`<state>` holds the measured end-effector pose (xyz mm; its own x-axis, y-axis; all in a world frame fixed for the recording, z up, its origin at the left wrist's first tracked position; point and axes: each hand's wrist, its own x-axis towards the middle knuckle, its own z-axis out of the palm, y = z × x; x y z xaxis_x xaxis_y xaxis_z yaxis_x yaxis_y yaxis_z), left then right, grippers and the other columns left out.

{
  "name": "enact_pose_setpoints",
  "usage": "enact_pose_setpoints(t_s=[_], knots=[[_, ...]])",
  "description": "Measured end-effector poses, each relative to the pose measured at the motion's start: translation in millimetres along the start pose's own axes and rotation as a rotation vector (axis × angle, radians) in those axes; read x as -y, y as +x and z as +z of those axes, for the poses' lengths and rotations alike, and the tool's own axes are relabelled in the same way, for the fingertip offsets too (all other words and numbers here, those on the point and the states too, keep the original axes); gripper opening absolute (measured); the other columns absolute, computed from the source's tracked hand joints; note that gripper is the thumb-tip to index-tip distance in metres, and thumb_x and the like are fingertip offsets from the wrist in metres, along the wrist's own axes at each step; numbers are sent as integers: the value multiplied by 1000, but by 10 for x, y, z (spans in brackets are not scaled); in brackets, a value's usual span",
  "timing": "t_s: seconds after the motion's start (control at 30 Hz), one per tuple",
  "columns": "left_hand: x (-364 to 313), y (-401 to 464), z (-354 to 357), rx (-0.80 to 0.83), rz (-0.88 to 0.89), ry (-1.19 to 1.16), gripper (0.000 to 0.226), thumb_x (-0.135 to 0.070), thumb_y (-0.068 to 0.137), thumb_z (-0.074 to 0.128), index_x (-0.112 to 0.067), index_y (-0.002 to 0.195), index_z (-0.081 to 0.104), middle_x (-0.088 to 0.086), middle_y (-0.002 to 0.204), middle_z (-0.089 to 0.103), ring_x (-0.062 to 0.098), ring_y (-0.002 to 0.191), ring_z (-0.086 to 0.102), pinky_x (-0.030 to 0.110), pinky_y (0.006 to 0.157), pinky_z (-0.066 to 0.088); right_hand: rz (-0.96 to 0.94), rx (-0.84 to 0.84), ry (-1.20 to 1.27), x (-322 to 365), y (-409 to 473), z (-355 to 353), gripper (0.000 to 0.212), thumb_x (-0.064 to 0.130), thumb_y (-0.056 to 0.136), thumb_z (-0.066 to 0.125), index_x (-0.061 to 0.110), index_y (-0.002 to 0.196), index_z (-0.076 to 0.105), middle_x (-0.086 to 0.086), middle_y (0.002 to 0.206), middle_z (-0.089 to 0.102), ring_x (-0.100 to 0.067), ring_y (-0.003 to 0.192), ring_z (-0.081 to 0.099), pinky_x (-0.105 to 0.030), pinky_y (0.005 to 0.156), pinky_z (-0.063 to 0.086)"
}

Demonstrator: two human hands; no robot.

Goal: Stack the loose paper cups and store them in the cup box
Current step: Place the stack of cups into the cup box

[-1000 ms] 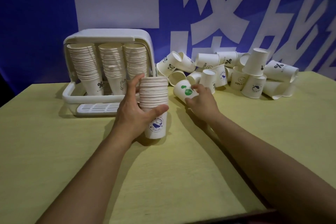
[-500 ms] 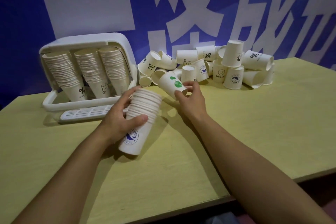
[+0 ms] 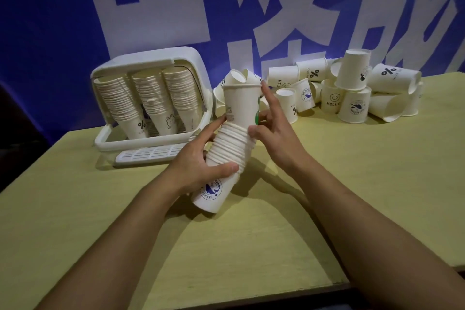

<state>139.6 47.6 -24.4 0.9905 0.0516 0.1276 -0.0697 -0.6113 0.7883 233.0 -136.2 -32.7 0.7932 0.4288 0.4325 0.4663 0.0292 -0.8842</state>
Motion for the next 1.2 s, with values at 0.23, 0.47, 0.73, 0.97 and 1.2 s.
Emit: enact_pose_setpoints(t_s=[0.23, 0.47, 0.73, 0.97, 1.2], knots=[[48, -56, -61, -195, 85, -64, 115, -29, 77, 85, -76, 136, -2, -21, 128, 44, -2, 108, 57, 30, 87, 51, 11, -6, -33, -5, -39, 72, 36, 52, 85, 51, 48, 117, 66, 23, 113, 61, -6, 114, 56, -50, 102, 46], [144, -192, -590, -489, 69, -54, 84, -25, 79, 84, -62, 131, 29, -17, 126, 52, 4, 111, 58, 43, 89, 59, 195, -30, 111, -113, -61, 288, 33, 26, 100, 54, 42, 128, 56, 1, 115, 61, -15, 94, 62, -50, 82, 56], [308, -197, -1385, -756, 42, 30, 78, -35, 76, 85, -47, 137, 38, -37, 110, 59, -13, 98, 62, 39, 87, 60, 328, -2, 93, -218, 15, 504, 28, 17, 99, 57, 24, 126, 62, -9, 105, 61, -16, 71, 60, -33, 67, 58], [547, 9, -1504, -945, 13, 123, 75, -41, 74, 84, -39, 130, 34, -17, 116, 62, 6, 94, 66, 36, 80, 58, 297, 85, -61, -271, 16, 593, 26, 21, 99, 56, 30, 122, 63, 1, 106, 64, -23, 87, 68, -16, 56, 51], [851, 198, -1428, -859, -145, 175, 78, -38, 73, 85, -46, 126, 28, -3, 132, 57, 22, 111, 60, 43, 87, 55, 270, 128, -131, -271, 8, 592, 24, 19, 98, 55, 29, 118, 65, 2, 99, 66, -14, 79, 67, -33, 77, 57]])
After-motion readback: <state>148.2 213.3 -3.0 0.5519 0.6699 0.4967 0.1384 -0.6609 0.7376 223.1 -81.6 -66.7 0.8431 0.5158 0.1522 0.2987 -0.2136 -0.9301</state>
